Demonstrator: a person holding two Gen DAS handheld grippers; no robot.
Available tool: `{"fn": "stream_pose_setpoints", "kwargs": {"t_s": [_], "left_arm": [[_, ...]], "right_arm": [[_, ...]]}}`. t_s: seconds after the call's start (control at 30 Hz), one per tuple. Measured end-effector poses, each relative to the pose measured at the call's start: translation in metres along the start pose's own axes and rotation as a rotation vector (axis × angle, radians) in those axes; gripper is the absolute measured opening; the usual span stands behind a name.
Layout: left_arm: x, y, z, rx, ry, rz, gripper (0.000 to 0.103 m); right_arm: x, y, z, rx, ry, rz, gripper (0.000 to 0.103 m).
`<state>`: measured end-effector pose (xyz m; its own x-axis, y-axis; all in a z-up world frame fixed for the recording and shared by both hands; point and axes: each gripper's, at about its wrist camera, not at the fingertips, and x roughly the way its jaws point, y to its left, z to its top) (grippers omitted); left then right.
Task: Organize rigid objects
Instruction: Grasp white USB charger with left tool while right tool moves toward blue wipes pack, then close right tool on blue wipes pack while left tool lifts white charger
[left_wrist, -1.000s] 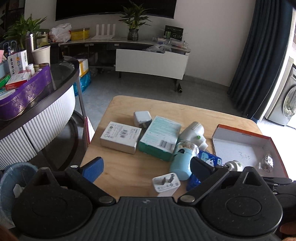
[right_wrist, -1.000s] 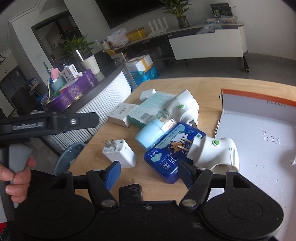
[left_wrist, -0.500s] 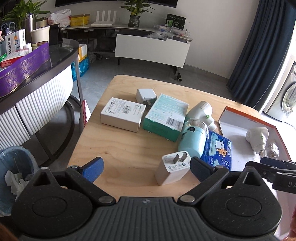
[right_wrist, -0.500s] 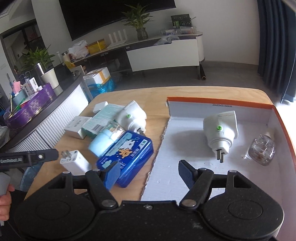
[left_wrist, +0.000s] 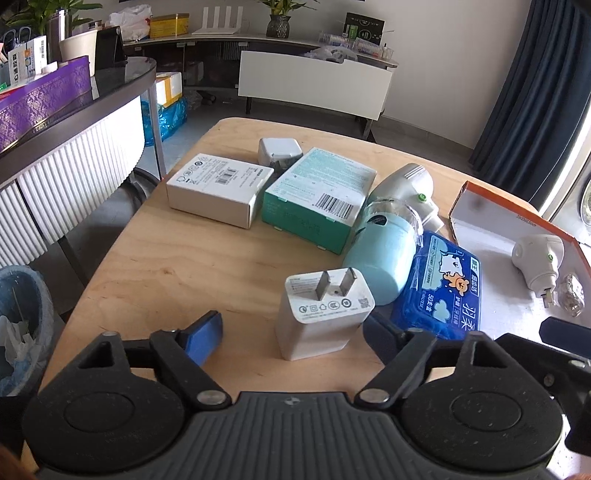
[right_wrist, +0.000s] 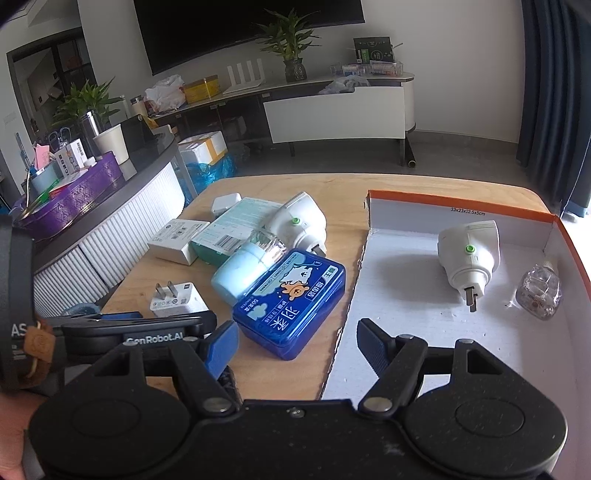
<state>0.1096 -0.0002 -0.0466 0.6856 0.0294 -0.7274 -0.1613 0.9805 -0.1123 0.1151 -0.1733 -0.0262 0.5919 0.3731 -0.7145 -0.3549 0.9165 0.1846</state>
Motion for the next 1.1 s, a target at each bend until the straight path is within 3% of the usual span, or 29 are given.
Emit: {"fn": "stream_pose_setpoints", "kwargs": {"t_s": [0.1,0.13,0.23,0.6,0.67,0.73,0.83,0.9,0.97,1.03,1.1], "left_arm": [[-0.001,0.001,-0.002,0.041,-0.040,-0.025,0.050],[-0.003,0.000,-0.003,0.050,-0.048,-0.026,0.046],[-0.009,0.009,-0.005,0.036,-0.055,-0.073,0.044],[-0.024,0.029,0.001,-0.016,-0.074,-0.115,0.044],[-0.025,0.031,0.004,-0.024,-0.072,-0.122,0.044],[-0.026,0.033,0.005,-0.024,-0.073,-0.132,0.044],[-0.027,0.032,0.005,-0.027,-0.076,-0.145,0.044],[-0.027,0.032,0.005,-0.030,-0.075,-0.155,0.044],[-0.028,0.031,0.006,-0.032,-0.079,-0.160,0.044],[-0.028,0.031,0.007,-0.036,-0.080,-0.170,0.044],[-0.030,0.030,0.008,-0.032,-0.085,-0.175,0.044]], "right_arm": [[0.004,0.000,0.002,0.000,0.009,0.001,0.084],[0.005,0.000,0.003,-0.001,0.011,0.001,0.084],[0.011,0.002,0.005,0.008,0.023,0.008,0.085],[0.065,0.012,0.019,0.127,0.123,-0.045,0.093],[0.079,0.018,0.021,0.118,0.161,-0.069,0.094],[0.089,0.026,0.023,0.067,0.152,-0.135,0.101],[0.098,0.029,0.023,0.024,0.137,-0.163,0.102],[0.097,0.026,0.022,0.018,0.110,-0.154,0.096],[0.091,0.022,0.020,0.017,0.096,-0.147,0.081],[0.082,0.016,0.020,0.029,0.089,-0.119,0.074],[0.072,0.012,0.018,0.021,0.077,-0.105,0.073]]}}
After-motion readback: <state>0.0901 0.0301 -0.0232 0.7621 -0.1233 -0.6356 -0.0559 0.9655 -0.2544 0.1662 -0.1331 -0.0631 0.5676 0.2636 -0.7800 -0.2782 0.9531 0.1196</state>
